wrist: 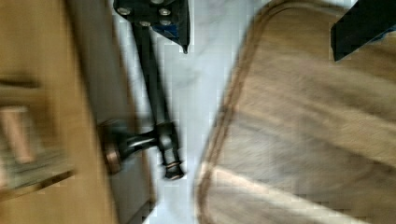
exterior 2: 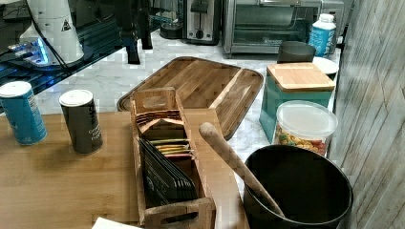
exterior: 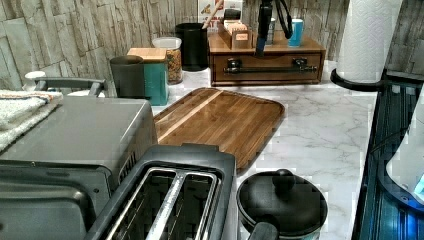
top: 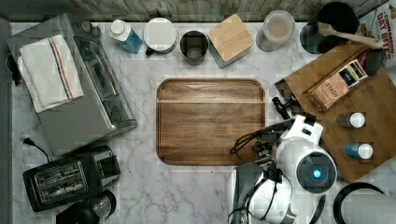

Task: Open the drawer.

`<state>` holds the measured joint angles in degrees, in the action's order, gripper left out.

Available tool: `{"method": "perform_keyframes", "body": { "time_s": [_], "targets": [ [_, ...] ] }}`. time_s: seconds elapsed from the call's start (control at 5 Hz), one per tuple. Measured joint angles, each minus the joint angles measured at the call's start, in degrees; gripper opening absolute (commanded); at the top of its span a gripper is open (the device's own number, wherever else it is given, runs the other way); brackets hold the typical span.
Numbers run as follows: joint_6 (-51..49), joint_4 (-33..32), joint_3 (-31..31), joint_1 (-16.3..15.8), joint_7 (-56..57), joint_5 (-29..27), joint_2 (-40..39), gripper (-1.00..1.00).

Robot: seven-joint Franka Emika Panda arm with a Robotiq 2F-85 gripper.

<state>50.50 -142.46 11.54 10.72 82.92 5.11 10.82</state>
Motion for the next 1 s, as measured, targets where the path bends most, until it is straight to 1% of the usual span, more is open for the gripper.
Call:
{"method": "perform_keyframes", "body": {
  "time_s": [0.2, 0.4, 0.6, 0.8, 1.0],
  "targets": [
    [5.46, -1.45, 3.22, -1.59, 5.04, 0.67, 1.18, 1.0],
    [6.46, -1.45, 5.3, -2.2, 13.15, 2.34, 0.57, 1.0],
    [6.43, -1.45, 5.99, -1.97, 17.18, 2.46, -1.12, 1.0],
    [12.62, -2.13, 9.68, -4.72, 22.49, 0.07, -3.9, 1.0],
    [16.53, -2.46, 12.39, -5.24, 26.35, -1.3, -5.78, 1.0]
  ]
}}
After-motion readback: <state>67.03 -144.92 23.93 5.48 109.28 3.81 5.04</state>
